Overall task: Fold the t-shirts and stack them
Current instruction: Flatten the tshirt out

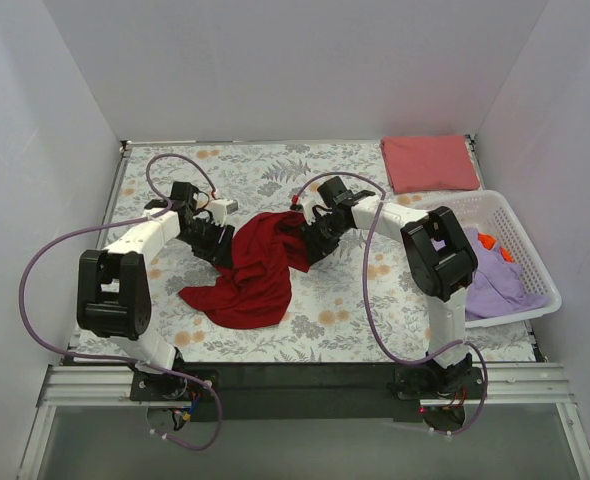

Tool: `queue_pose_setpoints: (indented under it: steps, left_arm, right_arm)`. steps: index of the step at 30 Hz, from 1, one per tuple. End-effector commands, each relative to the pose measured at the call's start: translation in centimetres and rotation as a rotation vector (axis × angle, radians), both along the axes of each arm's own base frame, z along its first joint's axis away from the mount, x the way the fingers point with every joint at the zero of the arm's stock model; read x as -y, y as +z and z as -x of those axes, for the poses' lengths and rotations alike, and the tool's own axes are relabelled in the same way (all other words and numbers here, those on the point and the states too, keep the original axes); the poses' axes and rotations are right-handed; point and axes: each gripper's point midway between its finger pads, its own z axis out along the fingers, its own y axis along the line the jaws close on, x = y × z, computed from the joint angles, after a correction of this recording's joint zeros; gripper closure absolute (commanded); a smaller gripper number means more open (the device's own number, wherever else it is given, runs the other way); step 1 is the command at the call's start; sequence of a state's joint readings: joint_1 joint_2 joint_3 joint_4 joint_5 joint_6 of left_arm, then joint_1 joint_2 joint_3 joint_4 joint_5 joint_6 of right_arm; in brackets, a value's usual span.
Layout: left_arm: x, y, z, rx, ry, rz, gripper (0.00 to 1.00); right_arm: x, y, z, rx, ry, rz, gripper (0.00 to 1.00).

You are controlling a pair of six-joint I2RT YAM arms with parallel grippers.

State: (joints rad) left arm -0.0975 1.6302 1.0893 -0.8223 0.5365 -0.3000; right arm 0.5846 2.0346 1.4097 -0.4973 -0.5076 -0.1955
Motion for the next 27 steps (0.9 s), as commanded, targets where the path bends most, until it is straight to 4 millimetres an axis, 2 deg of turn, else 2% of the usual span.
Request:
queue_pose_setpoints:
  steps: [1,3,4,9,14,17,24,27]
  left_arm:
    - [0.2,0.2,-1.5,0.056,0.002,-0.015,0.56]
    - [0.3,0.2,-2.3,0.069,0.013,-0.015,0.55]
    - [0.5,0.3,-2.6,0.068,0.019,-0.01,0.55]
    - [2.2,0.3,-3.1,0.076,-0.002,-0.006,0.47]
    - [2.1,0.2,-5.1,0.117,0.058,-0.041,0.45]
    - [1.9,-0.7,-5.6,0.118,0.074,-0.071,0.46]
    - [3.2,-2.2,-4.8,0.075,0.038,-0.075,0.36]
    - [3.3,-3.2,-4.4,0.056,0.035,-0.097,0.35]
  right_arm:
    - [-0.9,1.1,-0.3,0.008,0.006,-0.05,0.76]
    - [-0.7,1.0,-0.1,0.005,0.009,-0.052,0.87]
    - [-0.8,1.2,0.0,0.008,0.011,-0.054,0.98]
    - [-0.3,1.5,0.3,0.02,0.017,-0.055,0.99]
    - [0.0,2.0,0.8,0.03,0.018,-0.062,0.99]
    - [0.2,2.4,0.8,0.037,0.016,-0.069,0.99]
    - [1.4,2.8,0.4,0.058,-0.01,-0.055,0.99]
    - [1.9,2.6,0.8,0.049,-0.014,-0.045,0.99]
